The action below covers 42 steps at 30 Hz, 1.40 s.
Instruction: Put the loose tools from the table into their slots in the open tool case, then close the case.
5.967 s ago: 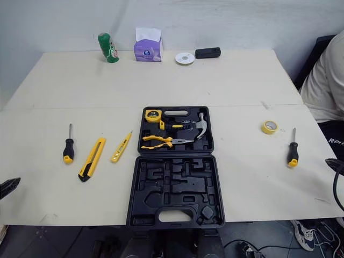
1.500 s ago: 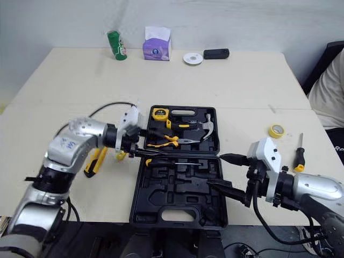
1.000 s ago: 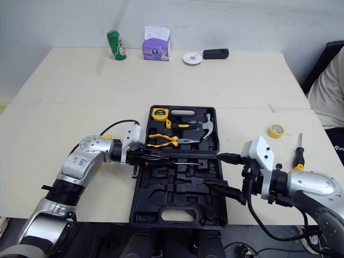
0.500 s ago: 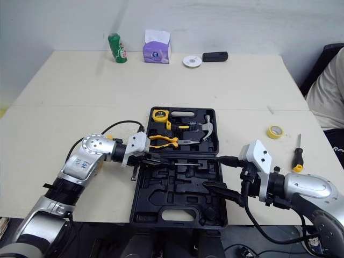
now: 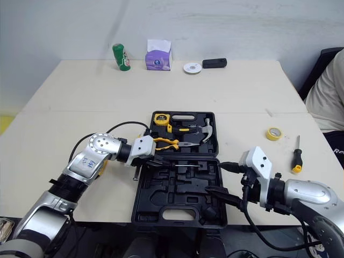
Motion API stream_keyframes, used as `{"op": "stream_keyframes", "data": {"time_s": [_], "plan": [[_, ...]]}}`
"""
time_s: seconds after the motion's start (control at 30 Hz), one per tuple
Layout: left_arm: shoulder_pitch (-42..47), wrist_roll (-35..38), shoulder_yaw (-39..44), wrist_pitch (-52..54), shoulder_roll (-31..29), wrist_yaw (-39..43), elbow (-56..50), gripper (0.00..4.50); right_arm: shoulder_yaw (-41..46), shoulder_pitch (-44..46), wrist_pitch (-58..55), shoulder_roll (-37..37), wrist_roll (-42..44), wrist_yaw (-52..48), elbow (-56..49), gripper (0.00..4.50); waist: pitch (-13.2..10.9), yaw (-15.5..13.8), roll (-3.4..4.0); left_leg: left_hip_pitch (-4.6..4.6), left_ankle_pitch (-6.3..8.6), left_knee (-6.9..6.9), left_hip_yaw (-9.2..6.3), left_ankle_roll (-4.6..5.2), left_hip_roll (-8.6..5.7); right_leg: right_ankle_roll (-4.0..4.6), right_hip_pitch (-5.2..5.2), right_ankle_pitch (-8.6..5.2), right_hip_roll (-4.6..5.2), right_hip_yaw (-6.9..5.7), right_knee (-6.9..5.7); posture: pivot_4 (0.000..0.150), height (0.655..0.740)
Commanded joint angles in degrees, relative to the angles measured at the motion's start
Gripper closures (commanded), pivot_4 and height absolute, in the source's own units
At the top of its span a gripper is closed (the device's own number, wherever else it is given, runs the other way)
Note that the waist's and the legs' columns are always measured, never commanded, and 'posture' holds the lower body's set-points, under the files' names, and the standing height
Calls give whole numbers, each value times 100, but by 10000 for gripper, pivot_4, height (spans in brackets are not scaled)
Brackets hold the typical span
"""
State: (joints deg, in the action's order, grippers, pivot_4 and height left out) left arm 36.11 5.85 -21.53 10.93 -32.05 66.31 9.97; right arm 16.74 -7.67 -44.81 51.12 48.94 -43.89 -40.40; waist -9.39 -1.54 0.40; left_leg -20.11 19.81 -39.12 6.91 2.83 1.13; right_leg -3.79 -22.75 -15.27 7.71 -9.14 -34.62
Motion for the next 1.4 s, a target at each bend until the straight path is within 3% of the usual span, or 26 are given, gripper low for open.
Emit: {"op": "stream_keyframes", "data": {"time_s": [0.03,0.3,1.0,1.2,1.3,1.37,1.4], "plan": [[-248,-690,-394,207,-69,-224,642,44467,186,-6,146,-15,2,23,-196,0,4,0,5,0,0,0,0,0,0,0,0,0,0,0,1,1500,7278],[-117,-966,-562,73,-124,-343,797,44467,99,115,151,11,-33,-2,-123,0,12,-8,15,-1,12,3,-5,-9,0,-5,7,3,0,-1,20,1500,7278],[-197,-1366,-1160,1134,-168,-537,615,44467,146,-16,224,5,-53,1,-195,0,50,-6,40,1,16,54,-23,-10,-1,-25,55,-14,-2,-4,96,1500,7278],[-219,-426,-232,1444,-6,-552,135,44467,283,-79,283,-2,-78,0,-124,0,47,0,49,54,16,106,-26,-11,-3,-23,109,-44,-4,-4,139,1500,7278],[-413,89,400,1419,4,-515,-315,44467,425,-44,310,-3,-38,-1,-40,0,-2,27,64,47,16,112,-31,-10,-3,28,108,-71,-8,-4,156,1500,7278],[-673,833,1311,1777,-101,-519,-851,44467,771,-84,329,50,27,-117,134,0,-13,41,53,42,10,112,-29,-15,-8,-38,57,-15,-7,-3,128,1500,7278],[-768,1087,1613,1937,-150,-514,-1037,44467,903,-111,337,73,41,-172,199,0,-42,50,8,17,4,109,-23,-19,-9,-34,20,-14,-5,0,103,1500,7278]]}}
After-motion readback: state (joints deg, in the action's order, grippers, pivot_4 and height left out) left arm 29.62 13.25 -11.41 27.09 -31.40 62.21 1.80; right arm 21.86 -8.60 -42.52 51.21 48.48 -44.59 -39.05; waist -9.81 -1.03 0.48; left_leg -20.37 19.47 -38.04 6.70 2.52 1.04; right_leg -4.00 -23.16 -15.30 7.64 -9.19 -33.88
